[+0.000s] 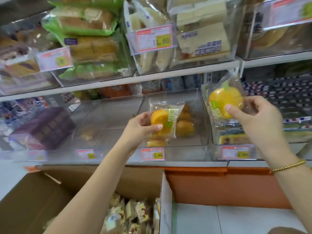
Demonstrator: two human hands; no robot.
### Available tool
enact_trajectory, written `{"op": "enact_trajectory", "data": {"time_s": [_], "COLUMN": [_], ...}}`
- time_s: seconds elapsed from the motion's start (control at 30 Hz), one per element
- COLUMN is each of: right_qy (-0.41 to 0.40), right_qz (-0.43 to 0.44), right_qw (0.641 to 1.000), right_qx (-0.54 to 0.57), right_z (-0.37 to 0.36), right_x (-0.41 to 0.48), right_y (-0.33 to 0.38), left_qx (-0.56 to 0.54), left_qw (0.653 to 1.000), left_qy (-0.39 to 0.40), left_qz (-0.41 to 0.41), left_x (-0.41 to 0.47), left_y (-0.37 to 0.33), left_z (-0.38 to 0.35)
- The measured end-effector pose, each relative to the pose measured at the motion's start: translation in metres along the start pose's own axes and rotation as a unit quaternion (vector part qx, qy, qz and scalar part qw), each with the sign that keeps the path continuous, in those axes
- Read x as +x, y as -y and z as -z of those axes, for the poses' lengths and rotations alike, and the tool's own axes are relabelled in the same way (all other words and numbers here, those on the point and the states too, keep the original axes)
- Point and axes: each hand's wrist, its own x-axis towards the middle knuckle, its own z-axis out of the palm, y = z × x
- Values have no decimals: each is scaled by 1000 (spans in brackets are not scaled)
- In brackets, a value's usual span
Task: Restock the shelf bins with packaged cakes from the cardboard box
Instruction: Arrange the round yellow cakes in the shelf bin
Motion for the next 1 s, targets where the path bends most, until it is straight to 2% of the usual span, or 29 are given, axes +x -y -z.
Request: {"op": "enact_trajectory", "data": {"time_s": [0.13, 0.23, 0.3, 0.53, 0.7, 0.8, 0.87, 1.0], "right_qy": [-11, -11, -1, 31, 56, 68, 73, 75], "right_qz": [-13, -12, -10, -5, -20, -23, -25, -27], "right_qw": [1000, 1000, 1000, 999, 998, 997, 997, 997], "right_qx": [-7, 9, 9, 13, 20, 8, -2, -11], "right_z": [-1, -1, -1, -1, -9, -11, -9, -6], "right_x": [4, 5, 5, 9, 7, 6, 7, 9], "right_y": [-8, -10, -12, -18, -19, -21, -22, -21], "left_qx": [148, 265, 341, 459, 532, 588, 618, 614], "left_qw": [987, 957, 932, 872, 828, 785, 764, 775], "left_qy": [38, 90, 99, 153, 164, 174, 160, 67], "left_qz": [-58, -74, -67, -70, -72, -89, -99, -129], "left_x": [31, 47, 55, 64, 84, 92, 95, 99], "left_y": [-13, -16, -13, -2, 13, 20, 24, 28], "left_z": [-27, -42, -44, -42, -58, -75, -83, -80]}}
